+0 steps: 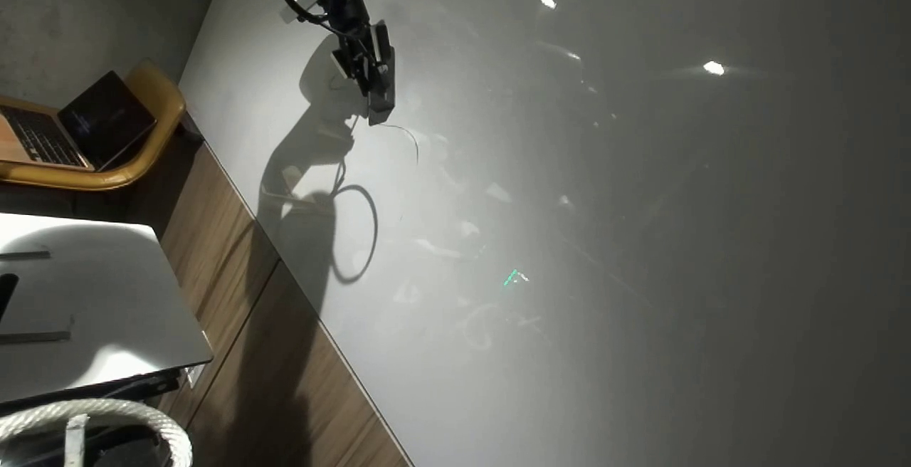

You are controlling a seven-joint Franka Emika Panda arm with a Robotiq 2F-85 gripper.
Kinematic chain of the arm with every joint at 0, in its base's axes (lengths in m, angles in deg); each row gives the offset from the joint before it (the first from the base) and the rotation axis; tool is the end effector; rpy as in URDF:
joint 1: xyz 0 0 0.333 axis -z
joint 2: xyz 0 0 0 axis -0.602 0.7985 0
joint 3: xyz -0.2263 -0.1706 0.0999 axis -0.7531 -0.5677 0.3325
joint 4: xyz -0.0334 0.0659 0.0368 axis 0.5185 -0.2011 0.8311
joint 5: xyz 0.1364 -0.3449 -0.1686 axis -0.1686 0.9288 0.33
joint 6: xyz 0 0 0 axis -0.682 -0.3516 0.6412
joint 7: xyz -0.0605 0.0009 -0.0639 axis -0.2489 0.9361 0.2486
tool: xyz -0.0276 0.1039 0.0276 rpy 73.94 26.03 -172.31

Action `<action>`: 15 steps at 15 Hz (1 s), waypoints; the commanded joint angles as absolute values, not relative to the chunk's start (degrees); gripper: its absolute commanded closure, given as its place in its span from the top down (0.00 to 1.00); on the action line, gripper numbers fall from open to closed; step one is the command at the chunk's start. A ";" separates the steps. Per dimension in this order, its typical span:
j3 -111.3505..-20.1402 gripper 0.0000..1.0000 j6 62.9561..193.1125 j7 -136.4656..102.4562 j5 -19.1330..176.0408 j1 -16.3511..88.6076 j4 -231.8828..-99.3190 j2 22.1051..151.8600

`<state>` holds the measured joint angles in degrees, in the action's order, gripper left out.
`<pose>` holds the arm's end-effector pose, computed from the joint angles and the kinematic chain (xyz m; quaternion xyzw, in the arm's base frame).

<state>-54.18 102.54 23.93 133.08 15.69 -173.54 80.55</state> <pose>0.5875 0.2464 0.4724 0.8958 0.0326 0.2619 0.3576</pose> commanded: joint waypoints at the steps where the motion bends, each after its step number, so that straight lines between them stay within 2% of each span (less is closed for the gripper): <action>1: -54.54 0.28 107.67 23.14 132.44 21.18 -175.84 78.39; 15: -60.68 0.28 121.40 11.64 119.22 34.25 -182.76 75.85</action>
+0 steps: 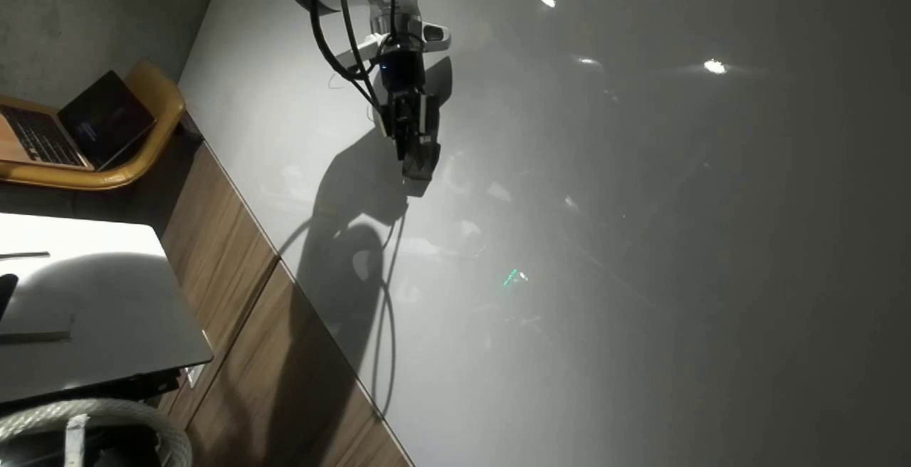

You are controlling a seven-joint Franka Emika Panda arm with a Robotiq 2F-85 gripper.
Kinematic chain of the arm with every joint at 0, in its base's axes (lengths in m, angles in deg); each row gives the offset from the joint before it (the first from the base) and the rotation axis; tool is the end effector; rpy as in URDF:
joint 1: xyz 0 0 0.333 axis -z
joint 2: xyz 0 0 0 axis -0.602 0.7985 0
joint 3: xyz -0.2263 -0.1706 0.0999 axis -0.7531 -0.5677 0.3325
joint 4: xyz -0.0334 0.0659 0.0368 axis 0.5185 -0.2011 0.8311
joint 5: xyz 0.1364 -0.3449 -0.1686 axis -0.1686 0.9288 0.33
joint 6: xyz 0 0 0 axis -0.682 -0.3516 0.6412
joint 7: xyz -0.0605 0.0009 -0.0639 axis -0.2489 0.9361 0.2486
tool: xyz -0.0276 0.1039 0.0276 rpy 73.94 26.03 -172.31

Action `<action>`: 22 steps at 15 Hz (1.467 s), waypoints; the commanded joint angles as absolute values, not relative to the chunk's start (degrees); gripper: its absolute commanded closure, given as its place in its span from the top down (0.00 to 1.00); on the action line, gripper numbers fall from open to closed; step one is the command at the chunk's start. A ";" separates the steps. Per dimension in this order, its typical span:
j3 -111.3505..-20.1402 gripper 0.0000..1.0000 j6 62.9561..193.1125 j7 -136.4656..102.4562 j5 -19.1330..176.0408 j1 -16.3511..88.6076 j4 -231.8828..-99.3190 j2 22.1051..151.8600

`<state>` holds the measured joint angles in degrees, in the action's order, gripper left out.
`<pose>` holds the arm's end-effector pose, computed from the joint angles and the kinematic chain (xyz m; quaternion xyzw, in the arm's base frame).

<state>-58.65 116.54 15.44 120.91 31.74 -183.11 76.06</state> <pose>0.6123 0.0576 0.4406 0.9394 -0.0452 0.1862 0.2843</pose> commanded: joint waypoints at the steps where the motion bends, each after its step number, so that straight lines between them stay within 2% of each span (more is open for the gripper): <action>1: -60.78 0.28 121.78 10.65 118.15 34.54 -182.80 75.78; 11: -53.09 0.28 116.18 12.10 117.09 25.34 -177.16 80.89; 22: -51.31 0.28 96.93 7.97 117.43 13.36 -152.45 97.20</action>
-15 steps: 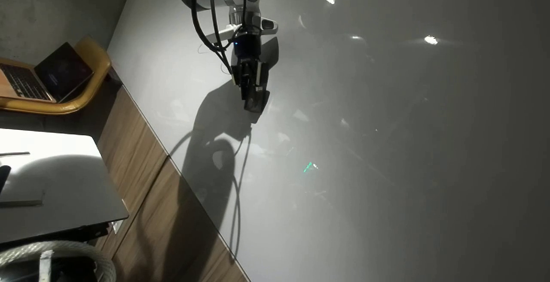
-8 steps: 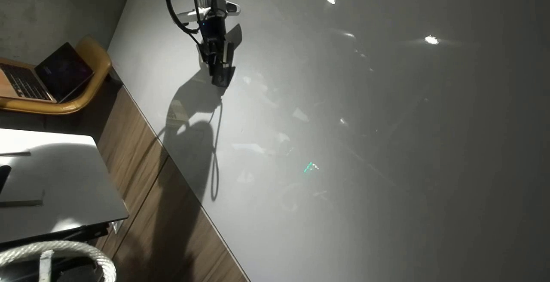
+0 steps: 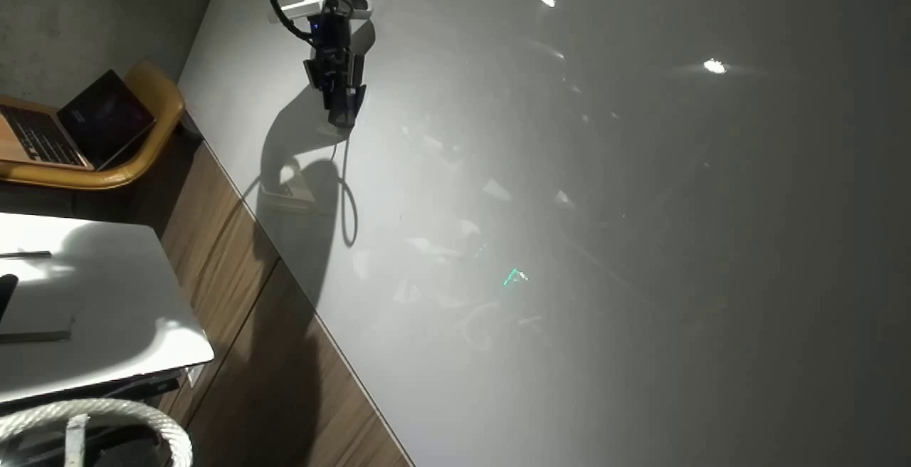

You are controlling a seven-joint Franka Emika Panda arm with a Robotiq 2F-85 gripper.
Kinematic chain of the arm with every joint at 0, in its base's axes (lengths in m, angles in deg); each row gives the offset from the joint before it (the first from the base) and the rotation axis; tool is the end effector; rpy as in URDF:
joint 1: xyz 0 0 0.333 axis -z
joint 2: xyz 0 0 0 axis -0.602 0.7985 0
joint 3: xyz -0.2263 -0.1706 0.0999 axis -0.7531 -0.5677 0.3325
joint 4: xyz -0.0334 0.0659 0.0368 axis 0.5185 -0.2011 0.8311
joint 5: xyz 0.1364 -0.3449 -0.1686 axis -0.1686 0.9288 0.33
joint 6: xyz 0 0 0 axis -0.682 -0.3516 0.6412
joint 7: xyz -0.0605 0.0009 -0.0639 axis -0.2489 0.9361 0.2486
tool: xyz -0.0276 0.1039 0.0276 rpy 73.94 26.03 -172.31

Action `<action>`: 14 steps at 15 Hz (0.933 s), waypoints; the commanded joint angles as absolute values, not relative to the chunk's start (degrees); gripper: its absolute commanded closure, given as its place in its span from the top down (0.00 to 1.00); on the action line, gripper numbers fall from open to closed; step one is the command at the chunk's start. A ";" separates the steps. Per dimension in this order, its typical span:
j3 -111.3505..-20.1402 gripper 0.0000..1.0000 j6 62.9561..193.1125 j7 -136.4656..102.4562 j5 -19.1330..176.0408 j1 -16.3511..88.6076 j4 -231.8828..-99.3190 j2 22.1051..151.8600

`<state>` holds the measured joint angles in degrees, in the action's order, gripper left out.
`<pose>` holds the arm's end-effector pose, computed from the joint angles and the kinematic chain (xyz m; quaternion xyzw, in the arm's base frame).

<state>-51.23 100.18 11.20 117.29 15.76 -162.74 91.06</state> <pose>0.6073 0.2969 0.4292 0.9459 0.0990 0.1453 0.2728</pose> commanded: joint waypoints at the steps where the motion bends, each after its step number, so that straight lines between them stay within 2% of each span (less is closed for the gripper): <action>1: -51.17 0.28 95.52 8.02 117.66 12.05 -150.56 98.52; 8: -52.22 0.28 93.18 5.95 117.93 3.84 -138.67 107.51; 14: -53.82 0.28 89.79 2.91 117.08 5.54 -136.31 107.52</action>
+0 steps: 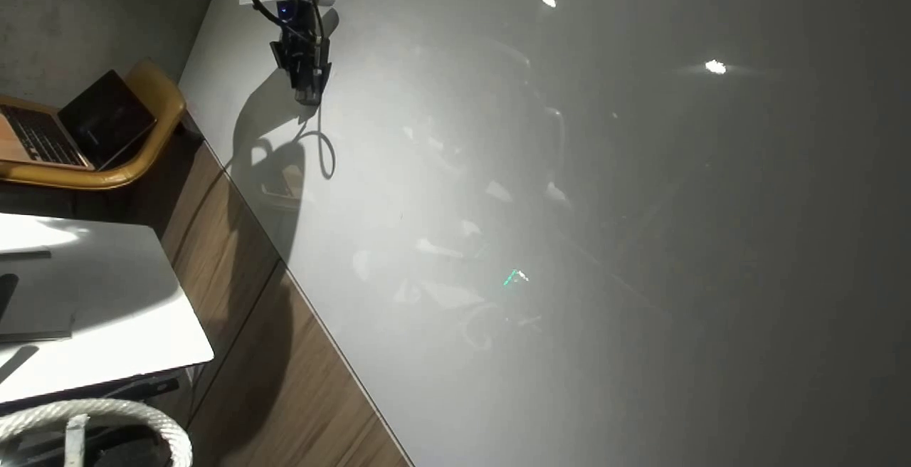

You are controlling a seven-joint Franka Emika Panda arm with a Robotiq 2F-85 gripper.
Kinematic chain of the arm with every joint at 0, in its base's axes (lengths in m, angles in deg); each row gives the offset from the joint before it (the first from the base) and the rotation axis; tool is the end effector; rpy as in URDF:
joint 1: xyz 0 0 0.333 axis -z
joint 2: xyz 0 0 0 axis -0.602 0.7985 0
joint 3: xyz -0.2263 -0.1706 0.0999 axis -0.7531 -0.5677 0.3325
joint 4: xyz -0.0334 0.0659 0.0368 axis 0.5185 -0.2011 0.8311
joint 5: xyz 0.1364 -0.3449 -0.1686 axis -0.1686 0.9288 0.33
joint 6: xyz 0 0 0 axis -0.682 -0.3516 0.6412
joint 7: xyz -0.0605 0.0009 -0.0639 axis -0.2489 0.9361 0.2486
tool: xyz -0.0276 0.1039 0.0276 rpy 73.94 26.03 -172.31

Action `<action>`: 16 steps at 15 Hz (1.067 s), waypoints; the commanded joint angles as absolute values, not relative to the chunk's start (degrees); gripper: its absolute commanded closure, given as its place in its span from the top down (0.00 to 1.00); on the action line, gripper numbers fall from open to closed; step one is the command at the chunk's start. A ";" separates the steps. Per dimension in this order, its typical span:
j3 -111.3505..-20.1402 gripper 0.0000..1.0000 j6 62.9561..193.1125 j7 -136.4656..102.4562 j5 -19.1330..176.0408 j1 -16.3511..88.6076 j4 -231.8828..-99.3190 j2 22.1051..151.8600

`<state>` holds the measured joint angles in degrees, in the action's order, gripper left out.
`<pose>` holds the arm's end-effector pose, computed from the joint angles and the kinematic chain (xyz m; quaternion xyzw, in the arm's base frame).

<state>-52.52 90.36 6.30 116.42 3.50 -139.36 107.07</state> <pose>0.6020 0.4254 0.4202 0.9382 0.1687 0.1348 0.2703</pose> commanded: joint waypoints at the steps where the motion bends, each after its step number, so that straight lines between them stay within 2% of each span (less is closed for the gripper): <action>1: -54.11 0.28 89.47 2.81 116.98 6.47 -137.59 106.37; 10: -56.07 0.28 92.22 9.44 115.33 15.67 -158.54 89.44; 12: -56.57 0.28 95.99 10.85 115.83 18.84 -164.93 85.60; 16: -57.39 0.28 111.53 12.51 115.54 24.79 -179.95 78.06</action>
<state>-56.92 100.57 12.28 116.03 21.07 -170.06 83.38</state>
